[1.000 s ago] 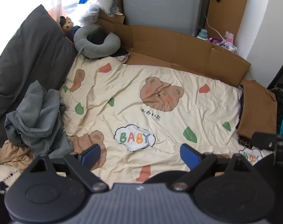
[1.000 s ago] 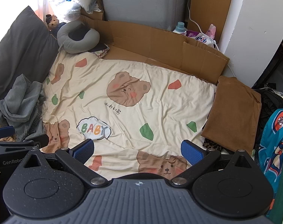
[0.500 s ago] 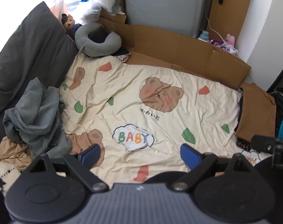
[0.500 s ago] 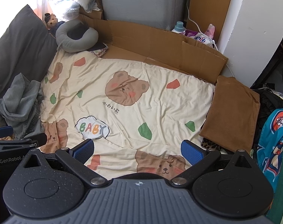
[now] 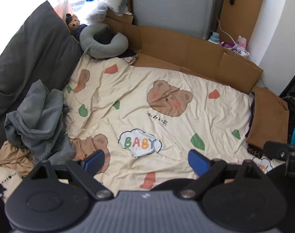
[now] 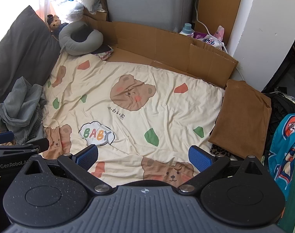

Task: Fold clothes

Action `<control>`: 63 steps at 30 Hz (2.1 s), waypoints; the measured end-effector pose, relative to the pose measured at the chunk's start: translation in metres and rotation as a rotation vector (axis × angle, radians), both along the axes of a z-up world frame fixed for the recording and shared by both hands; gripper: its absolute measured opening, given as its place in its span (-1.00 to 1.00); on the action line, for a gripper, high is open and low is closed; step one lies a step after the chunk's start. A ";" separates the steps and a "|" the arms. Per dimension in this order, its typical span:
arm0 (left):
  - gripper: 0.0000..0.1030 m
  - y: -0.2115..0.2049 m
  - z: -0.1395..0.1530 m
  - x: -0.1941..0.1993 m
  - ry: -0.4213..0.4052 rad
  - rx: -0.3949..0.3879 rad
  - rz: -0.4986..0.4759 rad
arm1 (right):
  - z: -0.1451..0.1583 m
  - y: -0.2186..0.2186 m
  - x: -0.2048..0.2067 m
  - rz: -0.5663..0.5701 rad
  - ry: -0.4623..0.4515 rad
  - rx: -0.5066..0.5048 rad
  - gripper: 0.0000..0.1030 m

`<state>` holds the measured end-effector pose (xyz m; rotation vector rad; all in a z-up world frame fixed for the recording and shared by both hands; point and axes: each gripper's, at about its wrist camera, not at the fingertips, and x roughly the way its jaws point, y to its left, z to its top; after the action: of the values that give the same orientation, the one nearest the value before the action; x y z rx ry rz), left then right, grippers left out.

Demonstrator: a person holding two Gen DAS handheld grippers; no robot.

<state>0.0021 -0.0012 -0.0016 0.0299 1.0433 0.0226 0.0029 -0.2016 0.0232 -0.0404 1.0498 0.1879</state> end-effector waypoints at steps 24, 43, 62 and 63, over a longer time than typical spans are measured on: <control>0.90 0.011 0.004 0.000 -0.005 -0.031 0.026 | -0.001 0.003 0.001 0.005 0.019 0.007 0.98; 0.92 0.029 0.046 0.005 -0.047 -0.034 0.050 | 0.015 -0.014 0.021 -0.033 0.058 0.015 0.99; 0.94 0.087 0.092 0.006 -0.095 -0.090 0.142 | 0.049 -0.029 0.022 -0.043 0.014 0.060 0.99; 0.94 0.090 0.093 0.006 -0.098 -0.091 0.151 | 0.050 -0.029 0.022 -0.043 0.012 0.061 0.99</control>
<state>0.0077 0.0892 0.0914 -0.1313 0.9455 0.1125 0.0253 -0.2310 0.0730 0.0380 1.0553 0.1813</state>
